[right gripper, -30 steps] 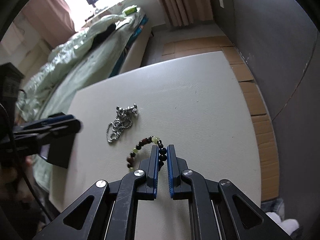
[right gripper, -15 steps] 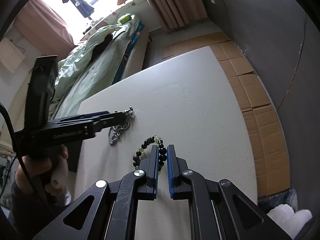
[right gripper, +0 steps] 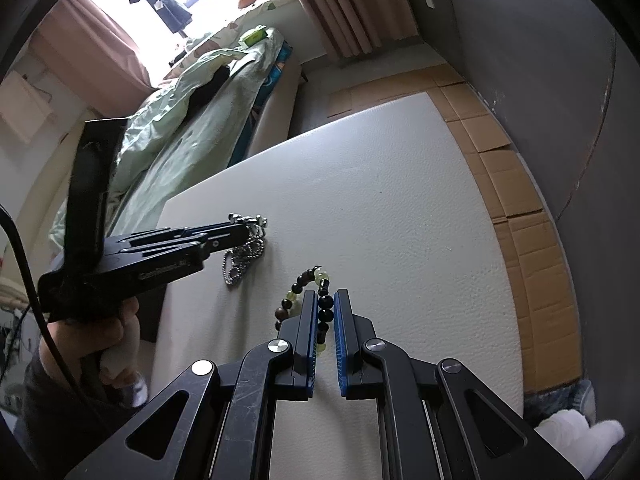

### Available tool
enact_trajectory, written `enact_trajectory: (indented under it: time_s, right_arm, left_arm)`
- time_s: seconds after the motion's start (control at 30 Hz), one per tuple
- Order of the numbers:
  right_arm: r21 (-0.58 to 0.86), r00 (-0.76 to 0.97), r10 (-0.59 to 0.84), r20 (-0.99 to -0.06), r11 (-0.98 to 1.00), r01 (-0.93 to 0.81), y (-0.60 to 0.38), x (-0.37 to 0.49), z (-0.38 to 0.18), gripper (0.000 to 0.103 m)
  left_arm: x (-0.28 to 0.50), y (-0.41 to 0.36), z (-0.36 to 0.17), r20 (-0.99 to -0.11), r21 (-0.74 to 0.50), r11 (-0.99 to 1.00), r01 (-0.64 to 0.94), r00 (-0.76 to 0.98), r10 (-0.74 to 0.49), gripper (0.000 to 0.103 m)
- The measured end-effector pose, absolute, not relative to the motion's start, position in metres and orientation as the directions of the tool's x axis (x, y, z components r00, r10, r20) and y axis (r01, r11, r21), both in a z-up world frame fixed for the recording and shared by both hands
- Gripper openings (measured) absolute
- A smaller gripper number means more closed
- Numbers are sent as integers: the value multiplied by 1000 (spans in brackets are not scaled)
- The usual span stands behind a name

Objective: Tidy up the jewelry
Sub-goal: 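Lift the chain and bracelet and carry both toward the black box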

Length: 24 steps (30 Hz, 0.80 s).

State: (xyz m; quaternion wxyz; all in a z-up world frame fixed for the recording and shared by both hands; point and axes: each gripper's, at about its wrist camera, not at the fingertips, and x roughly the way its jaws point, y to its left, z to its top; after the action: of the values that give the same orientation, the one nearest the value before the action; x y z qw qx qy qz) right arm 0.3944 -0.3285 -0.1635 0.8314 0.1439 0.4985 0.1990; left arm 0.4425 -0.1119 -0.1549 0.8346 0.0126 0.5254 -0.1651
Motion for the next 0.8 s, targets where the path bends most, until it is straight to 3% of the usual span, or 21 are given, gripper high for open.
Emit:
enact_trajectory:
  time_s: [0.8]
  right_arm:
    - [382, 533, 493, -688, 870, -311, -299, 385, -67, 9]
  left_arm:
    - [389, -78, -7, -723, -120, 942, 313, 622, -299, 14]
